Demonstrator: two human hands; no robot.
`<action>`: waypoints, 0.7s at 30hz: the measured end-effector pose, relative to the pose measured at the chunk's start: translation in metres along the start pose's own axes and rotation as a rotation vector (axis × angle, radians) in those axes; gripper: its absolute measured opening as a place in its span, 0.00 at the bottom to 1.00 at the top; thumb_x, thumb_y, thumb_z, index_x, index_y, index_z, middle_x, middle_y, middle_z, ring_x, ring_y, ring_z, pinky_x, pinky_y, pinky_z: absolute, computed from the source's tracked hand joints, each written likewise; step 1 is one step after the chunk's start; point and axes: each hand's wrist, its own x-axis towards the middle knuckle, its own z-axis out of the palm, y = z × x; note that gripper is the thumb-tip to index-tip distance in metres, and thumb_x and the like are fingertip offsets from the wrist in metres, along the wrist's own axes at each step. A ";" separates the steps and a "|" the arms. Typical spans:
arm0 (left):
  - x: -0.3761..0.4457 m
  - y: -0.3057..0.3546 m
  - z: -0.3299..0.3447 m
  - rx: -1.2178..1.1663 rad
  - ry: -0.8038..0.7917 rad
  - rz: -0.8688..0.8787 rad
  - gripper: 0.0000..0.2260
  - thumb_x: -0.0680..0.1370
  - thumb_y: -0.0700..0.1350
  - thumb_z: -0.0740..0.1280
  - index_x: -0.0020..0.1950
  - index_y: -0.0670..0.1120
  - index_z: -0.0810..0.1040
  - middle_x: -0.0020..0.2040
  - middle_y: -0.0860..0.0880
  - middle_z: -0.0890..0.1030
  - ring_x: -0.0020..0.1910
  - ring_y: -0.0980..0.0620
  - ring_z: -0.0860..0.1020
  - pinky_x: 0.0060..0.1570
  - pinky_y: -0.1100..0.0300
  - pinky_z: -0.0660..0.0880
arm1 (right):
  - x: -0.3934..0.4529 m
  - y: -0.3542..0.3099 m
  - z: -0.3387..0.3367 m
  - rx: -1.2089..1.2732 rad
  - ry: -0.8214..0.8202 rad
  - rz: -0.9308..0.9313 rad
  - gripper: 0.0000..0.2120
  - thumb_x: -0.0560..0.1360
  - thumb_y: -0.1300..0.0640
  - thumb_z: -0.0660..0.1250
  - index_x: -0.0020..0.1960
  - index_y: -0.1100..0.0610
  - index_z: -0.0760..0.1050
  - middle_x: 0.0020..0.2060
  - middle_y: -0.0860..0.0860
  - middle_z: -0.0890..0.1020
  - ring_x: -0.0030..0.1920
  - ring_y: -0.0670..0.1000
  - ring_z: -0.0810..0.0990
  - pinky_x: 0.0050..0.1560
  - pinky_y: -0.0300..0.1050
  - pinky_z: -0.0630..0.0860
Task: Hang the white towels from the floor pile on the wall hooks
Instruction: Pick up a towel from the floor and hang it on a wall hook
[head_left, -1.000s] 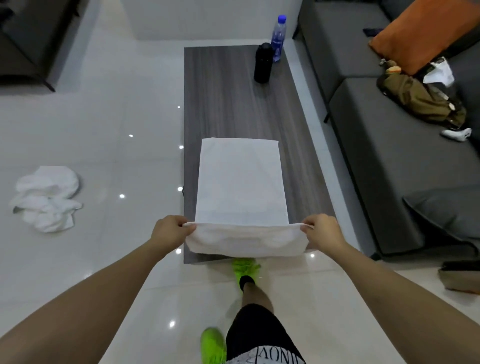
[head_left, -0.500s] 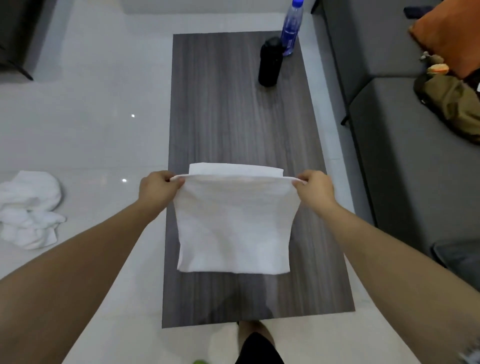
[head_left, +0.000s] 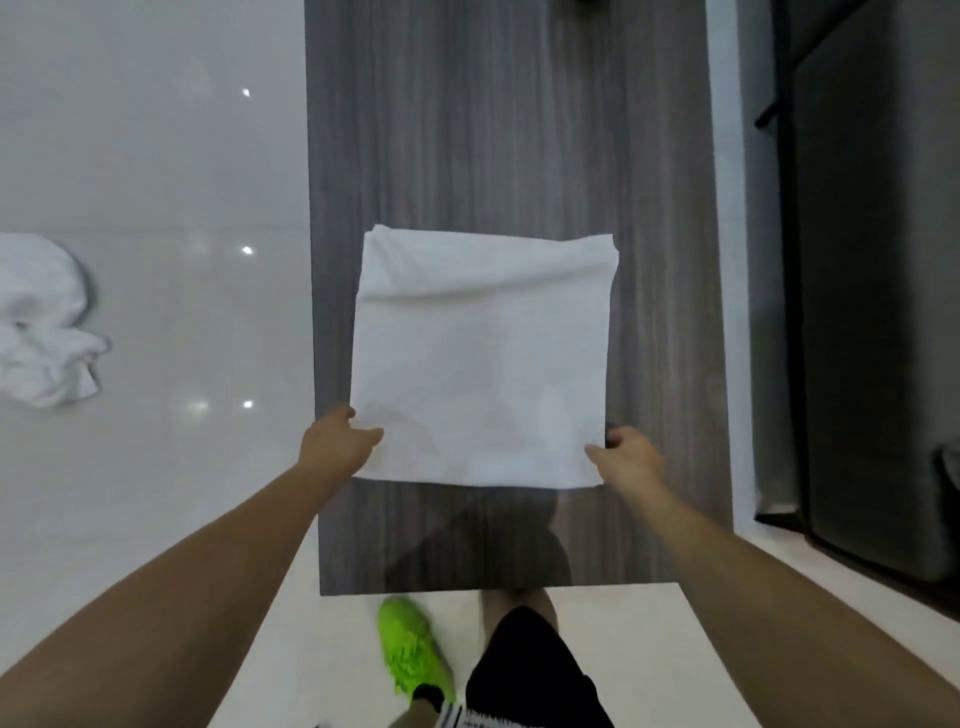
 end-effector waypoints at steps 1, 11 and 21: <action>0.001 -0.011 0.009 -0.021 -0.008 -0.031 0.26 0.77 0.50 0.70 0.72 0.42 0.69 0.66 0.41 0.75 0.63 0.40 0.75 0.62 0.50 0.74 | -0.002 0.010 0.009 0.054 -0.018 0.038 0.18 0.76 0.53 0.70 0.63 0.59 0.75 0.57 0.55 0.81 0.55 0.57 0.80 0.52 0.48 0.77; 0.003 -0.056 0.053 -0.847 -0.033 -0.381 0.12 0.78 0.40 0.70 0.58 0.37 0.75 0.49 0.40 0.81 0.43 0.45 0.81 0.45 0.52 0.81 | -0.013 0.027 0.069 1.073 -0.122 0.482 0.14 0.74 0.59 0.74 0.57 0.61 0.77 0.50 0.58 0.83 0.50 0.57 0.83 0.53 0.52 0.81; -0.052 -0.028 0.022 -0.866 0.316 -0.030 0.12 0.74 0.35 0.65 0.55 0.47 0.75 0.48 0.49 0.78 0.42 0.44 0.83 0.40 0.53 0.83 | -0.081 -0.011 0.073 1.127 0.380 0.192 0.26 0.75 0.67 0.67 0.68 0.49 0.66 0.44 0.44 0.75 0.42 0.49 0.80 0.40 0.46 0.82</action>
